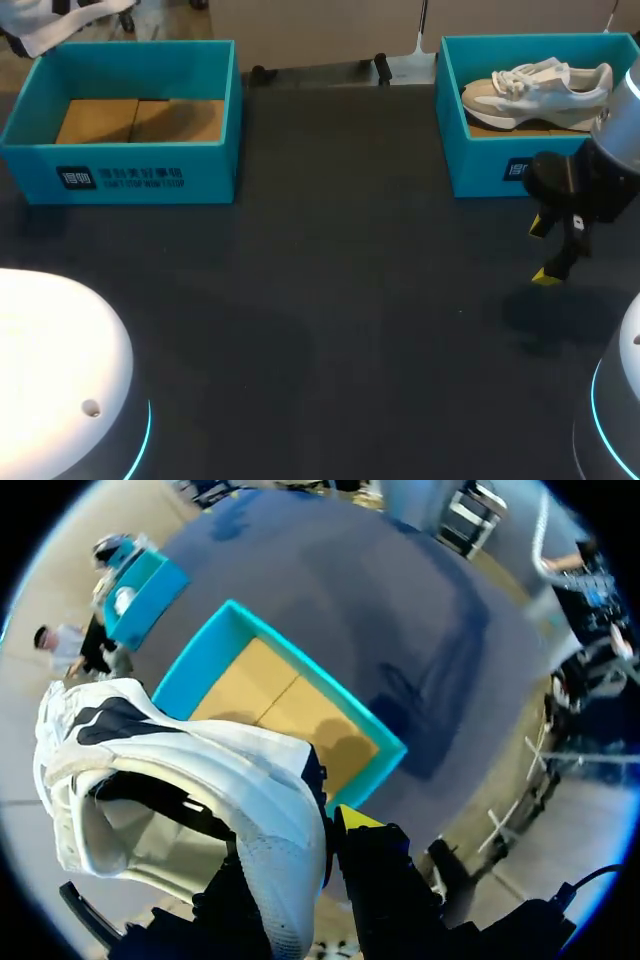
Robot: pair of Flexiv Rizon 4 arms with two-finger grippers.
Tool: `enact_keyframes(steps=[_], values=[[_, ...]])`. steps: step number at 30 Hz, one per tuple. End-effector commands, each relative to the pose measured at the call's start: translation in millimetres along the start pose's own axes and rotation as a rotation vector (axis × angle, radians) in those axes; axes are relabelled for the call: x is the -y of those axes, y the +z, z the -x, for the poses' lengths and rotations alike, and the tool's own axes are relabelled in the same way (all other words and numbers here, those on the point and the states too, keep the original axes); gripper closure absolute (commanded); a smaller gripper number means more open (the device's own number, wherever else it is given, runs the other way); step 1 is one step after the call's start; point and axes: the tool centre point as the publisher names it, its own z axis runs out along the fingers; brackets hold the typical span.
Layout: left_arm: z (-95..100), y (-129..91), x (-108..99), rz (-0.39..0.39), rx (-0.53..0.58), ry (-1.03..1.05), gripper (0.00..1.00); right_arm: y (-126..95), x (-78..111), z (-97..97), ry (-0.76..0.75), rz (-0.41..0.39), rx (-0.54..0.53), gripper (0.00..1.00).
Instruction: Take the shoe out of the shoebox, open the shoe tongue, remove and reinsert the insole, then place the shoe into the shoebox
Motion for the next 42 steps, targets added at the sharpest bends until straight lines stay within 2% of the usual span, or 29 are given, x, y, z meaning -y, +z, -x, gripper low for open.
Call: enact_keyframes(steps=[1,2,15,16,18,19,23,36,38,42], values=[[-3.3,6,-15,-0.039,-0.041,0.148,1.0,0,0.2,-0.5,0.0,-0.002,0.002,0.0],[-5.2,7,-16,-0.06,-0.062,0.2,1.0,0,0.2,-0.5,0.0,-0.002,0.002,0.0],[-2.8,10,-17,-0.069,-0.062,0.24,1.0,0,0.2,-0.5,0.0,-0.002,0.002,0.0],[-1.5,15,-19,-0.033,-0.058,0.257,1.0,0,0.2,-0.5,0.0,-0.002,0.002,0.0],[-1.8,20,-21,-0.021,-0.068,0.311,1.0,0,0.2,-0.5,0.0,-0.002,0.002,0.0],[-1.6,23,-23,0.021,-0.073,0.352,1.0,0,0.2,-0.5,0.0,-0.002,0.002,0.0],[-2.8,27,-25,0.092,-0.097,0.454,1.0,0,0.2,-0.5,0.0,-0.002,0.002,0.0],[-2.8,27,-25,0.099,-0.091,0.476,1.0,0,0.2,-0.5,0.0,-0.002,0.002,0.0],[-1.0,35,-26,0.142,-0.099,0.532,1.0,0,0.2,-0.5,0.0,-0.002,0.002,0.0],[-0.3,47,-25,0.148,-0.123,0.588,1.0,0,0.2,-0.5,0.0,-0.002,0.002,0.0]])
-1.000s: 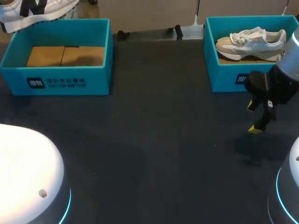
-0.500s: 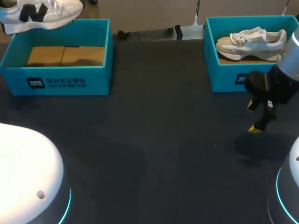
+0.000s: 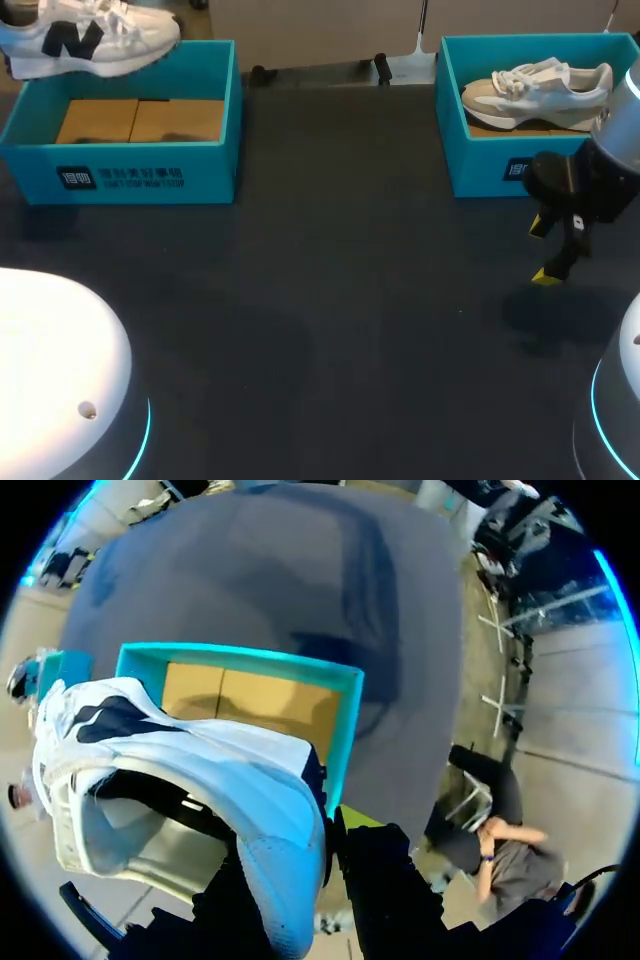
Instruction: Take the shoe out of the shoebox, open the shoe tongue, remove and reinsert the insole, then place the shoe into the shoebox
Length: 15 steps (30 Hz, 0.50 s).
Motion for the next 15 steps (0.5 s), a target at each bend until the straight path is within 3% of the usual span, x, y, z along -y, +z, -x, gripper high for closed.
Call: enact_keyframes(steps=[1,15], values=[[4.2,14,5,0.036,-0.019,0.046,1.0,0,0.3,-0.4,0.0,-0.002,0.002,0.0],[4.8,37,-4,0.045,-0.042,0.067,1.0,0,0.3,-0.4,0.0,-0.002,0.002,0.0]])
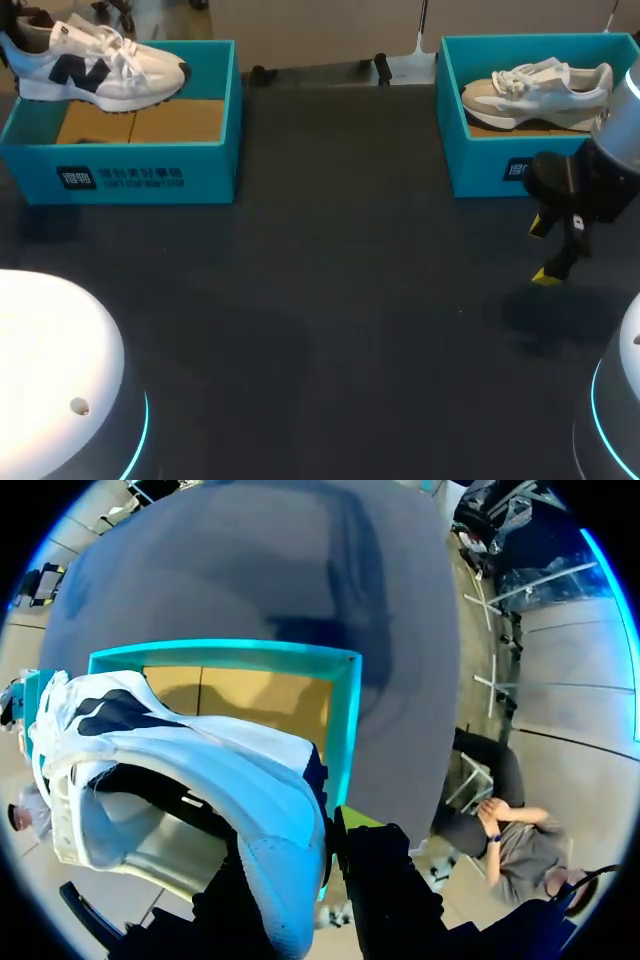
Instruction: Take the shoe out of the shoebox, open the shoe tongue, remove and reinsert the insole, then place the shoe into the shoebox
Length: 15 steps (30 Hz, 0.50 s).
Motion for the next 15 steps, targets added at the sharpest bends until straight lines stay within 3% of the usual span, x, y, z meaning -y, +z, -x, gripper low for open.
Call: enact_keyframes(steps=[1,15], values=[[0.4,5.6,-6.7,-0.002,-0.008,-0.01,1.0,0.4,0.2,-0.5,0.0,-0.002,0.002,0.0],[1.2,15.1,-2.7,-0.024,-0.031,-0.135,1.0,0.4,0.2,-0.5,0.0,-0.002,0.002,0.0]])
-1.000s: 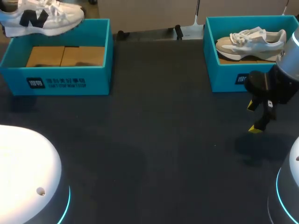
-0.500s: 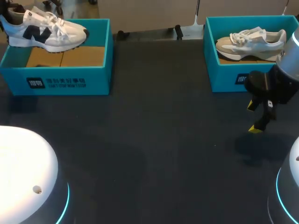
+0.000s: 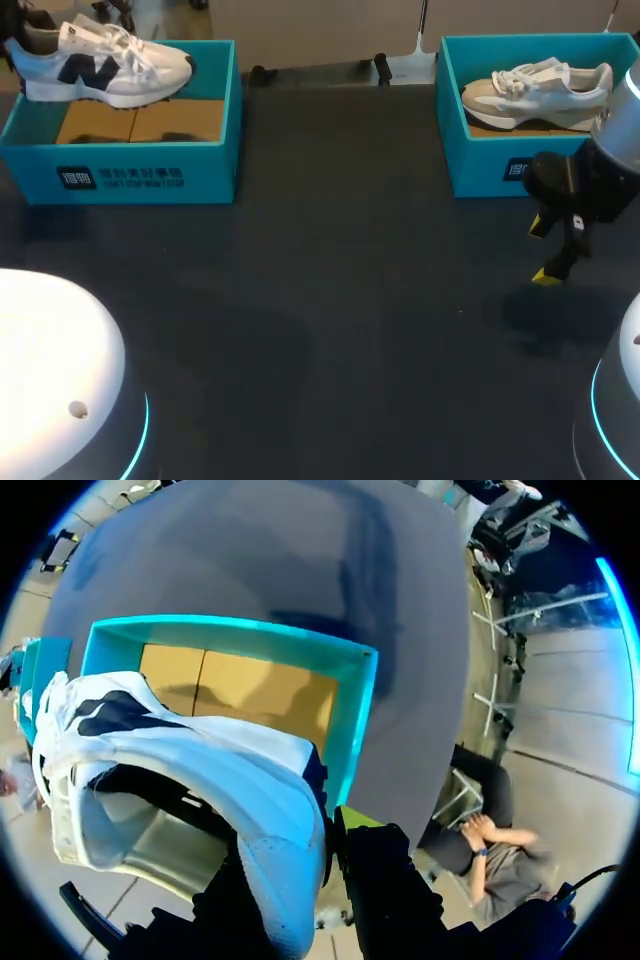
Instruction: Take the shoe out of the shoebox, open the shoe tongue, remove and reinsert the insole, then place the shoe into the shoebox
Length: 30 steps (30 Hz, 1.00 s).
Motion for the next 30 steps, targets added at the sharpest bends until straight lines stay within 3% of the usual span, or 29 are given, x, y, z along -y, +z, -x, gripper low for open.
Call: enact_keyframes(steps=[1,8,24,30], values=[[-0.9,3,2,-0.011,0.002,-0.025,1.0,0,0.2,-0.5,0.0,-0.002,0.002,0.0],[-2.1,6,5,-0.007,0.009,-0.056,1.0,0,0.2,-0.5,0.0,-0.002,0.002,0.0],[5.0,36,28,-0.006,-0.004,-0.078,1.0,0,0.2,-0.5,0.0,-0.002,0.002,0.0],[3.6,35,29,-0.015,-0.005,-0.069,1.0,0,0.2,-0.5,0.0,-0.002,0.002,0.0]])
